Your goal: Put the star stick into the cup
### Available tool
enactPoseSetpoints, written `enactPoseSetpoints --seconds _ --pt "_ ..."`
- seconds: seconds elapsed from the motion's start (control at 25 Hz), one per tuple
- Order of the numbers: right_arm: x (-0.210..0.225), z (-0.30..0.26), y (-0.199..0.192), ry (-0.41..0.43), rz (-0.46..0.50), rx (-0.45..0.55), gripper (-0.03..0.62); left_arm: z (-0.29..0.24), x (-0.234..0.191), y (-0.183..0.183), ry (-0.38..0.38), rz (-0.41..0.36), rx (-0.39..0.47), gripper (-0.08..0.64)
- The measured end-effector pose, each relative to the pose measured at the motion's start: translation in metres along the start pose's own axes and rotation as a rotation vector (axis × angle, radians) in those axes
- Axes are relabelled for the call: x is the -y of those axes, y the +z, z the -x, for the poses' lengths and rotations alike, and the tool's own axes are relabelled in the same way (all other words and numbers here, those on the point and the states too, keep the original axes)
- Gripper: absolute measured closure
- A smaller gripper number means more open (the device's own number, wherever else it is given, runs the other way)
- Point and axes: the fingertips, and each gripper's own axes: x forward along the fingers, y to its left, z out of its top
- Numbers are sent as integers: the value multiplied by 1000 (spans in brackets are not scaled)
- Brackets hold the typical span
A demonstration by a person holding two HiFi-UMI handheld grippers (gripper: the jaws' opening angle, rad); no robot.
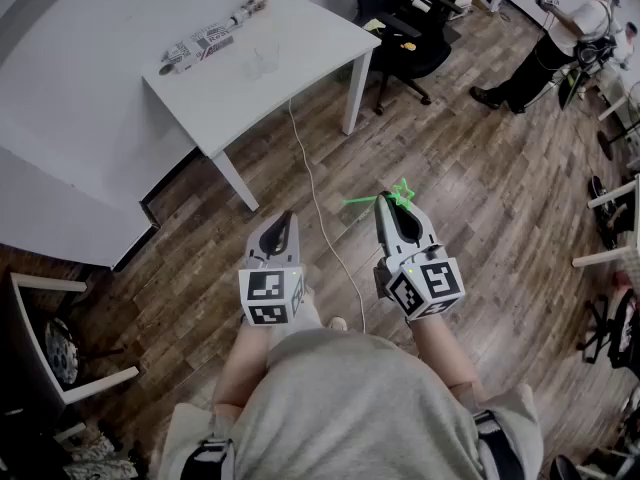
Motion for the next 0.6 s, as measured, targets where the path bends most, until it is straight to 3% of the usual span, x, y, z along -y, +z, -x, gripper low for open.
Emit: enactPoseSetpoints --seconds 0.2,0.6 --pt "-12 58 -3 8 2 -3 584 59 34 -13 10 14 -3 546" --pt "-36 84 -7 58 -10 13 584 102 31 -24 72 36 2 546"
